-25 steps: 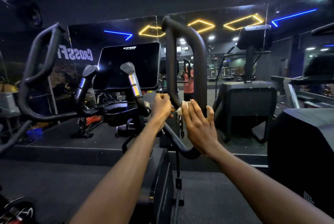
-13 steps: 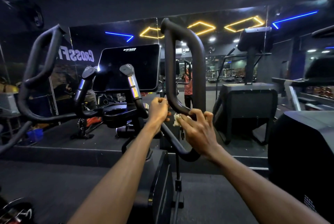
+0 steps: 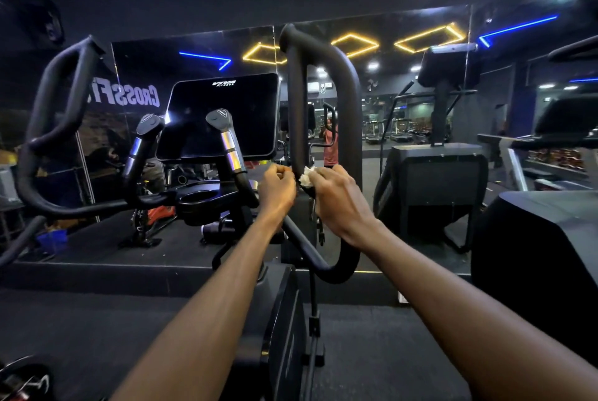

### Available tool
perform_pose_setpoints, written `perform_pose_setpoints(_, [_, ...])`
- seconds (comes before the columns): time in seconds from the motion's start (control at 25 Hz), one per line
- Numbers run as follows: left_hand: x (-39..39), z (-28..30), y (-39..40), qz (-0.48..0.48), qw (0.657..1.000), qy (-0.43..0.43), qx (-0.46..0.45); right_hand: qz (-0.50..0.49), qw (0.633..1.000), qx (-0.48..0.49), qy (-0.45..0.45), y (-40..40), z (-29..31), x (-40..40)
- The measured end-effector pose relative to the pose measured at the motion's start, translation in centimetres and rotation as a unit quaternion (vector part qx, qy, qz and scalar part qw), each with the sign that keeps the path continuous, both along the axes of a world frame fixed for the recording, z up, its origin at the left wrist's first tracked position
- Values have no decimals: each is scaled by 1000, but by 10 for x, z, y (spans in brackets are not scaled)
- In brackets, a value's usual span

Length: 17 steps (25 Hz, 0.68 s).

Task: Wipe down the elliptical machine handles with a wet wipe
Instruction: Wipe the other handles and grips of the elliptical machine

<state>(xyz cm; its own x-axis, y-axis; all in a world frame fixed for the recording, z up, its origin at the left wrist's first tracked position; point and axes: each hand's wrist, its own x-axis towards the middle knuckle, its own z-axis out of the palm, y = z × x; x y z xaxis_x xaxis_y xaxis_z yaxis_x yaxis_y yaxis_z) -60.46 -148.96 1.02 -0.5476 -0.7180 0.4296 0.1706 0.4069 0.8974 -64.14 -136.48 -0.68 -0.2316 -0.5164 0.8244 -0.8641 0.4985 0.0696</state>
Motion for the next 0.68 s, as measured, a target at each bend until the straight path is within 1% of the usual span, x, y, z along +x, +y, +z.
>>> perform_pose_setpoints(0.08, [1, 0, 6, 38, 999, -1, -26, 2, 1000, 19, -19, -3, -4, 6])
perform_pose_setpoints(0.16, [6, -1, 10, 52, 997, 19, -53, -3, 998, 7, -57, 4, -11, 7])
perform_pose_setpoints(0.2, [8, -2, 11, 42, 996, 35, -68, -4, 997, -14, -78, 8, -9, 6])
perform_pose_setpoints(0.28, [10, -3, 11, -16, 993, 61, -101, -8, 987, -80, -138, 13, 0, 0])
perform_pose_setpoints(0.32, [9, -2, 12, -44, 989, 58, -125, -6, 979, -113, -172, 15, 7, -3])
perform_pose_setpoints(0.4, [8, 0, 16, -77, 980, 10, -184, 25, 960, -158, -231, 18, 16, -7])
perform_pose_setpoints(0.48, [6, 4, 20, -57, 975, -17, -213, 68, 943, -171, -279, 22, 19, -5])
perform_pose_setpoints(0.52, [6, 6, 22, -33, 978, -9, -206, 69, 940, -171, -288, 23, 20, -6])
perform_pose_setpoints(0.6, [7, 11, 28, 13, 989, 25, -148, 33, 943, -184, -275, 24, 19, -7])
perform_pose_setpoints(0.64, [7, 12, 32, 19, 991, 33, -127, 20, 942, -200, -267, 24, 19, -8])
perform_pose_setpoints(0.68, [7, 14, 37, 14, 990, 17, -136, 17, 941, -215, -262, 25, 19, -9])
